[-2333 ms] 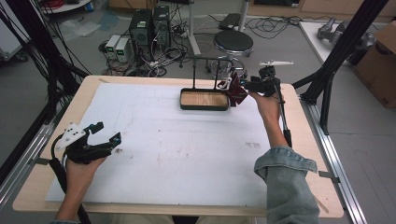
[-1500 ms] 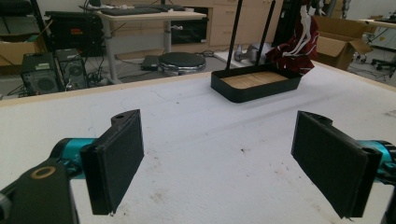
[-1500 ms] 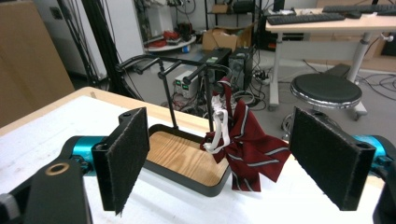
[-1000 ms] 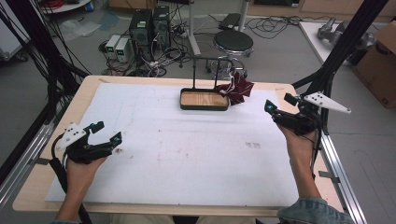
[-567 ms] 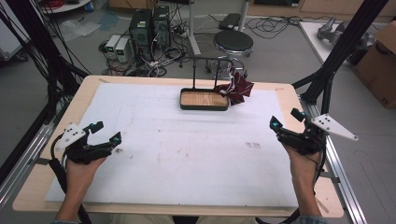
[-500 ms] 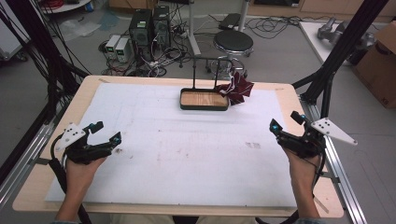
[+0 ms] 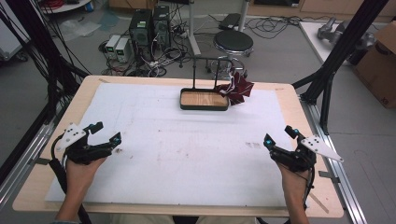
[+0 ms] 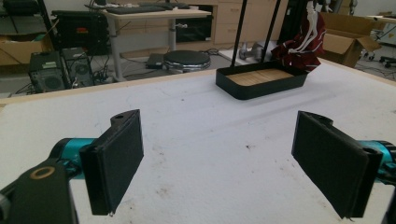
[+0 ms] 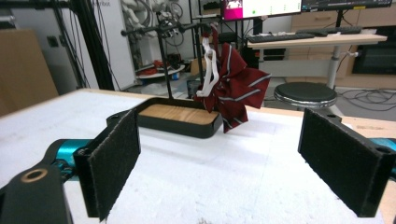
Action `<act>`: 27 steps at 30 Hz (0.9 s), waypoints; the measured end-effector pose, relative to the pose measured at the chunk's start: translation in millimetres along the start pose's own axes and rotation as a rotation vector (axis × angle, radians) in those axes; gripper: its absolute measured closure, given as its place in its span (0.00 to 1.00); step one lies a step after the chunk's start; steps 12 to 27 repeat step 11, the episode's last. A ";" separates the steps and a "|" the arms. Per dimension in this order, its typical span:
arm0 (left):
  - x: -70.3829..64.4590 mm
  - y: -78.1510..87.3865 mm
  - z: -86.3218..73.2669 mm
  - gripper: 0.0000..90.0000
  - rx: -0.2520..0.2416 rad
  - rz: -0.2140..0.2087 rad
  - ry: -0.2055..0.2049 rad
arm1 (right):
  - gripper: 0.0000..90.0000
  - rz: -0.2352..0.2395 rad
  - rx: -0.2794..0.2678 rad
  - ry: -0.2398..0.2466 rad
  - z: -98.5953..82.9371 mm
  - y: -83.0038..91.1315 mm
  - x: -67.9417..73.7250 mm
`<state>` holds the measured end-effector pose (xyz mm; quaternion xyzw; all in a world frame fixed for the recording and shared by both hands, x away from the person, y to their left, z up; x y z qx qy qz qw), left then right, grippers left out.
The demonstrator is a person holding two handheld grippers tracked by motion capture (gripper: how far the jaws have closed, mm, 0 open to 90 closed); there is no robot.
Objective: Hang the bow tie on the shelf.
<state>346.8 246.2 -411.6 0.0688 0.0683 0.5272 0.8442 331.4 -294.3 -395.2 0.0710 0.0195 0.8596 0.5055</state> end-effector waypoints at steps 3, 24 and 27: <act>0.5 0.3 -0.1 0.19 0.002 0.004 -0.001 | 0.13 -0.008 0.012 0.022 -7.3 -1.8 2.7; 0.6 -0.3 -1.1 0.19 0.006 0.004 -0.006 | 0.13 -0.006 0.021 0.025 -11.8 -2.0 5.6; 0.6 -0.3 -1.1 0.19 0.006 0.004 -0.006 | 0.13 -0.006 0.021 0.025 -11.8 -2.0 5.6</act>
Point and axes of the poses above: each handheld gripper's, and its own axes: y roughly backward along the jaws, z roughly out of its top, x roughly to its left, the point moved 7 cm from there along -y, roughly forward along the jaws, and after that the axes turned 4 degrees about z, right-handed, at the moved point
